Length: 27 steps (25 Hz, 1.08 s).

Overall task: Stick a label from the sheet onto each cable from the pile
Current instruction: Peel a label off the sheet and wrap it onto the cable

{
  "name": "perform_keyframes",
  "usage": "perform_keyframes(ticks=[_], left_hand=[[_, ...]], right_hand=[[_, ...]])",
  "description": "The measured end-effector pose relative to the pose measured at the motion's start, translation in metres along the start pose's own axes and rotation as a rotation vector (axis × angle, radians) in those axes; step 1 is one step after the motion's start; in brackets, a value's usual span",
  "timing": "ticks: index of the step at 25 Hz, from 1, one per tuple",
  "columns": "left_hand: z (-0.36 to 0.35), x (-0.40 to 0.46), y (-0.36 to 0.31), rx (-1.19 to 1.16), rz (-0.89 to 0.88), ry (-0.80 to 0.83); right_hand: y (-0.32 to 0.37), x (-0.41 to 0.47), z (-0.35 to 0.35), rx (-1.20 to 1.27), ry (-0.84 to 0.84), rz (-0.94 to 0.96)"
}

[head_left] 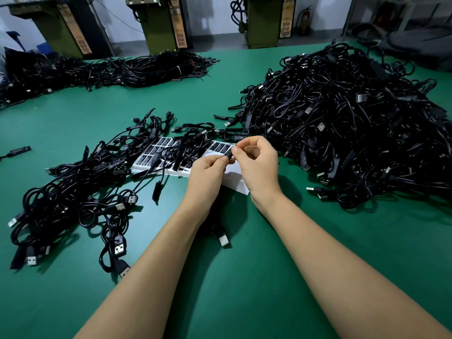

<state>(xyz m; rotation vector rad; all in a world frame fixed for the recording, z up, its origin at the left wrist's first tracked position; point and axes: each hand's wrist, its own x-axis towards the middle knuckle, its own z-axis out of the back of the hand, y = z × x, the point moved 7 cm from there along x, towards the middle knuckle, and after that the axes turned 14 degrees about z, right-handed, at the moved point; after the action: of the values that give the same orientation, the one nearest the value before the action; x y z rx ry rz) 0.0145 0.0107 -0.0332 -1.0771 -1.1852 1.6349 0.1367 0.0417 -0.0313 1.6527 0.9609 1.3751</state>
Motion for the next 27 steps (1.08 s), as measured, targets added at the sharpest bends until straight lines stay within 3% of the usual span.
perform_keyframes(ticks=[7, 27], left_hand=[[0.0053, 0.0029, 0.0049, -0.129, 0.088, 0.009], [0.0012, -0.0007, -0.0004, 0.005, 0.001, 0.027]], right_hand=[[0.0007, 0.0001, 0.0009, 0.006, -0.016, -0.017], [0.0002, -0.0002, 0.0008, -0.01, -0.016, -0.016]])
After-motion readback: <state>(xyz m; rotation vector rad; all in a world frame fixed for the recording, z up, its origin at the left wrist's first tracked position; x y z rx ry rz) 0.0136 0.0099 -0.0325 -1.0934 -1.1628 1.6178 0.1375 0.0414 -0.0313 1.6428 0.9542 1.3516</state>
